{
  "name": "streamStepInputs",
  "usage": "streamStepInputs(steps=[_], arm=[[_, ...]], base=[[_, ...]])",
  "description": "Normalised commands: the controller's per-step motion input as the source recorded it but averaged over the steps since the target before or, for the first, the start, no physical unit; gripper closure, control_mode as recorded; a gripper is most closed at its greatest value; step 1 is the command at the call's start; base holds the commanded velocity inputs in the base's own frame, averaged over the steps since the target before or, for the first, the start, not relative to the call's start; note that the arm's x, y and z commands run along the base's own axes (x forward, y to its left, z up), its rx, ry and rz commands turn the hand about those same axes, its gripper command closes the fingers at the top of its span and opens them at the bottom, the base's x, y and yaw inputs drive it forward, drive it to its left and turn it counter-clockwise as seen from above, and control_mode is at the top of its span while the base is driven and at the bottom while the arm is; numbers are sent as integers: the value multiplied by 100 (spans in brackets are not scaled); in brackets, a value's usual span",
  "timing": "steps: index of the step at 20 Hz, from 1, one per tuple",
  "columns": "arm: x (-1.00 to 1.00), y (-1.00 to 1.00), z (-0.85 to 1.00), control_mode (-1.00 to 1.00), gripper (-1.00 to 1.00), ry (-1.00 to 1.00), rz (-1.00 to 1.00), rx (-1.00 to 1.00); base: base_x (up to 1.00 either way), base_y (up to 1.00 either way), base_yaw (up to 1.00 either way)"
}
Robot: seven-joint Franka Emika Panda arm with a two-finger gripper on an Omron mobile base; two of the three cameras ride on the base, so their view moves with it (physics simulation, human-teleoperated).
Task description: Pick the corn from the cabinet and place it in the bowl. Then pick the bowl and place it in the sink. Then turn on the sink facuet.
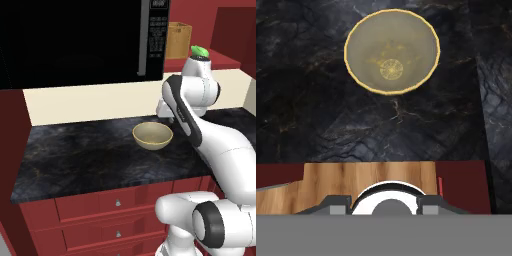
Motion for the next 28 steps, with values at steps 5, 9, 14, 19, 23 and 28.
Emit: streamStepInputs(steps=[5,9,14,19,23,28], arm=[[-1,-7,-3,-100,-100,0,1,1],[-1,-59,17,-100,-100,-16,0,3],[0,-69,35,-100,-100,-23,-6,1],[7,-65,53,-100,-100,-22,-11,0],[19,-66,68,-100,-100,-20,-15,0],[41,-56,67,-100,-100,-13,-23,0]], base=[[0,0,0],[0,0,0],[0,0,0],[0,0,0],[0,0,0],[0,0,0]])
